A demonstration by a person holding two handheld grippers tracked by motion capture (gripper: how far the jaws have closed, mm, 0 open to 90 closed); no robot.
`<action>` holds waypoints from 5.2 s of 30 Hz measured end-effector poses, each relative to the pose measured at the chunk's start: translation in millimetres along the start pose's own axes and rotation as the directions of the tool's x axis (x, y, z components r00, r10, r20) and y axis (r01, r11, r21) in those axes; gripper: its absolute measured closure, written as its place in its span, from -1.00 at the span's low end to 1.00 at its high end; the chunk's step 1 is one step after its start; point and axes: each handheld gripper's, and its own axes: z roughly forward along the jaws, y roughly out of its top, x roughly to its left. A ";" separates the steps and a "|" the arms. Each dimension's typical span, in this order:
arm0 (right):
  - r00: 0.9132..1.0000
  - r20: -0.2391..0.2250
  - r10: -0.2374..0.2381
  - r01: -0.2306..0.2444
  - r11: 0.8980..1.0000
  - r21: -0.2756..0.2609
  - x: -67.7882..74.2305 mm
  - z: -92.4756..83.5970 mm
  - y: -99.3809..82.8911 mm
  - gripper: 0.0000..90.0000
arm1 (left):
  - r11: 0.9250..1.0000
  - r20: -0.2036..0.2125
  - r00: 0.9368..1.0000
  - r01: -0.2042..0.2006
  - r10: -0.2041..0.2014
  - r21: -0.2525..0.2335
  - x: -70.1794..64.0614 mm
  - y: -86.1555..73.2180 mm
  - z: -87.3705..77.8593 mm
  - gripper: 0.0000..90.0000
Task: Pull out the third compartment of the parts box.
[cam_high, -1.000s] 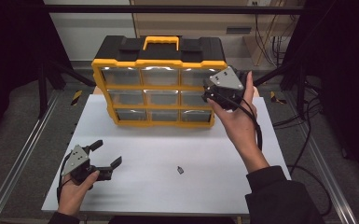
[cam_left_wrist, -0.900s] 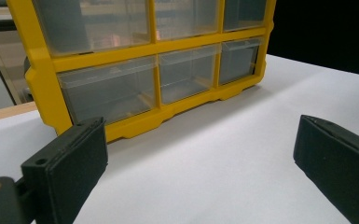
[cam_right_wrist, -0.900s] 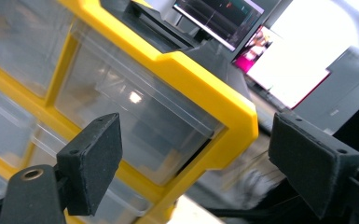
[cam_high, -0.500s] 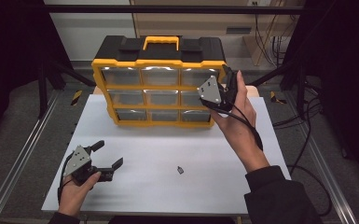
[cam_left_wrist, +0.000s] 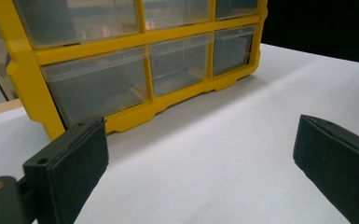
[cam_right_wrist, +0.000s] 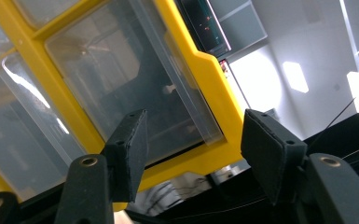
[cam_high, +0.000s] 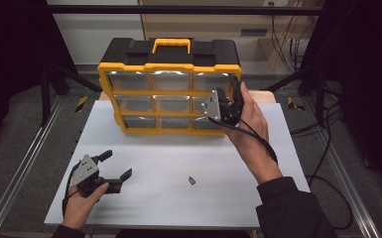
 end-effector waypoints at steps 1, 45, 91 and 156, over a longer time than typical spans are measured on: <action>0.999 0.011 -0.033 0.033 0.999 -0.004 2.5 0.5 0.4 -0.07 | 1.000 0.001 1.000 0.000 0.000 0.000 -0.1 0.0 0.0 -0.93; 0.930 0.134 -0.342 0.337 0.940 0.057 20.7 26.5 0.0 0.67 | 1.000 0.005 1.000 -0.028 0.028 0.005 -1.3 1.9 0.2 -0.89; 0.901 0.150 -0.407 0.403 0.913 0.056 22.4 -4.2 2.7 0.86 | 1.000 -0.009 1.000 -0.009 0.009 -0.017 1.0 2.7 -1.7 -0.92; 0.898 0.124 -0.422 0.421 0.907 0.034 20.5 -42.9 3.7 0.86 | 0.999 -0.015 1.000 -0.011 0.011 -0.031 1.5 5.0 -2.5 -0.92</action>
